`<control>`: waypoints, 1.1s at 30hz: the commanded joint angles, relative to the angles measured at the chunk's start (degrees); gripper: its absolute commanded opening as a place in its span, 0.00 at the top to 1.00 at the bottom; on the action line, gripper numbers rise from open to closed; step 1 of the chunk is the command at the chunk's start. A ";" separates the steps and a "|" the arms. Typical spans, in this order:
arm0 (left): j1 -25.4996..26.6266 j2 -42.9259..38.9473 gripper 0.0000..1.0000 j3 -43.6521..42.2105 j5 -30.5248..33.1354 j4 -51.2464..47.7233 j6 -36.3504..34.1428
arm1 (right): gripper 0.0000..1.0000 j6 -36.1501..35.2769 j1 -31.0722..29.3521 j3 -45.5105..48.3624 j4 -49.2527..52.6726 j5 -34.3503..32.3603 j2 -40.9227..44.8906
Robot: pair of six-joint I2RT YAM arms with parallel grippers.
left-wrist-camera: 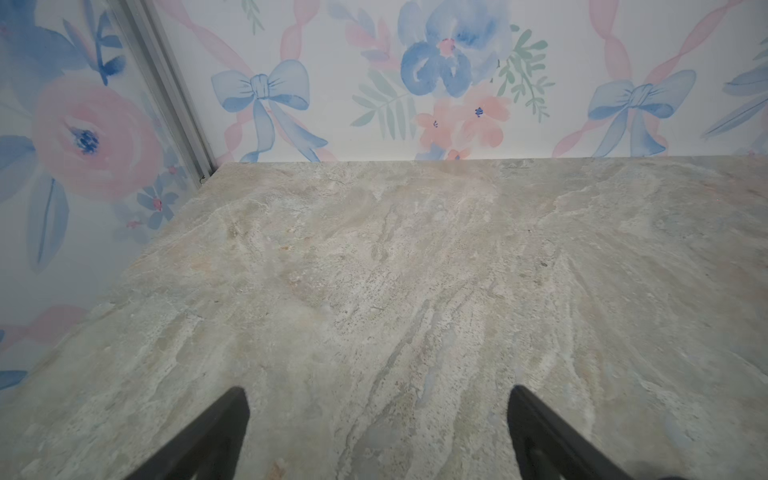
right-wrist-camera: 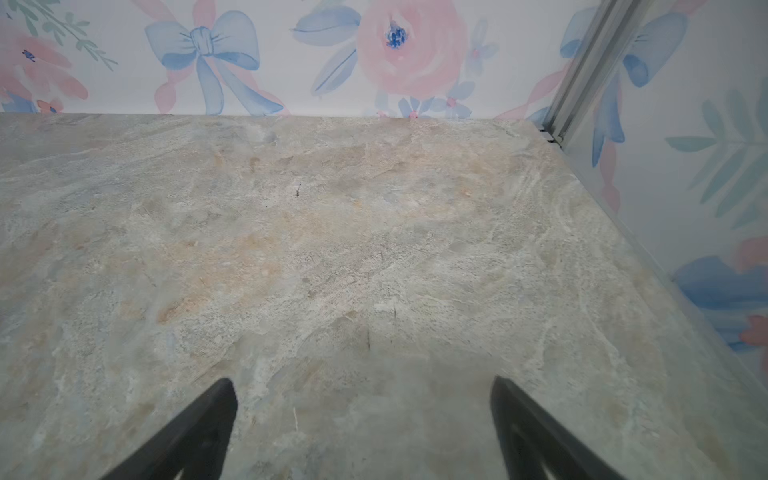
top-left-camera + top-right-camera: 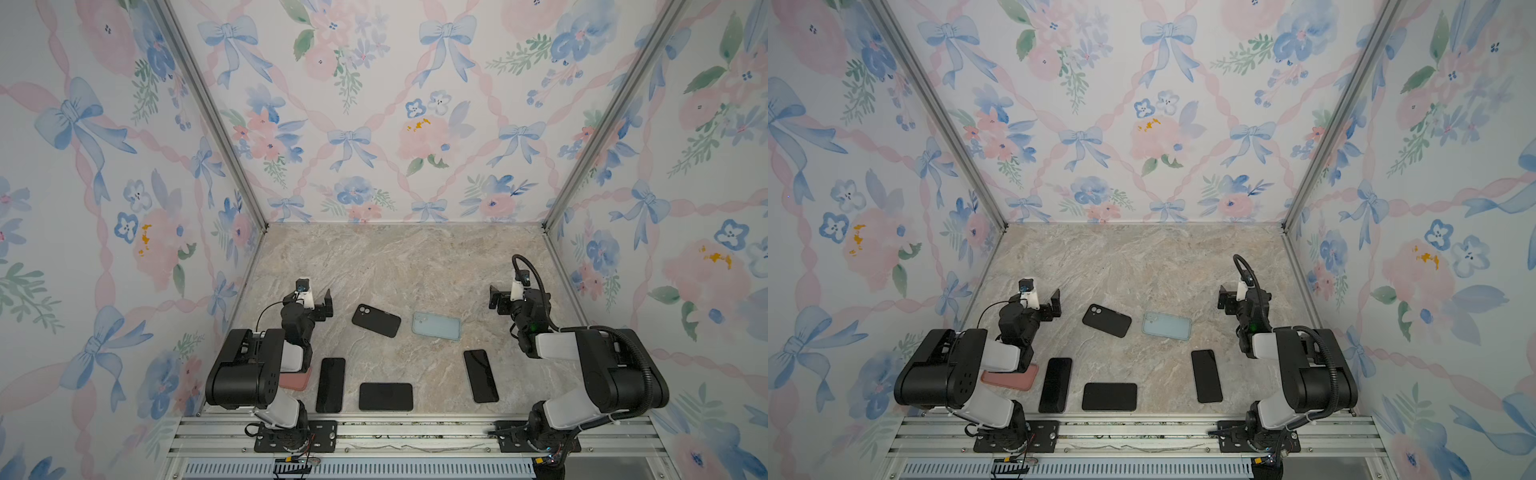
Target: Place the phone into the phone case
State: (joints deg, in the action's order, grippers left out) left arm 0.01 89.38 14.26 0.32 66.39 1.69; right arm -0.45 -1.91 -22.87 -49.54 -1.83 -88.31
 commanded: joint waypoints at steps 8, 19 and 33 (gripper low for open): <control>-0.01 -0.14 0.02 -0.03 -0.71 1.42 0.04 | 0.03 0.40 0.65 -0.51 -0.47 1.23 -0.37; -0.01 -0.05 0.02 -0.03 -0.75 1.45 -0.02 | 0.03 0.54 0.86 -0.21 -1.00 1.64 -0.26; 0.24 -0.12 0.02 -0.05 -0.24 1.40 -0.05 | 0.03 0.71 1.04 -0.22 -0.94 1.83 -0.24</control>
State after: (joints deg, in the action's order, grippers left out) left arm 0.01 89.38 14.26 0.32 66.39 1.69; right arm -0.43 -1.48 -22.87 -49.56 -0.60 -88.31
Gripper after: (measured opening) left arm 0.979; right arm 0.968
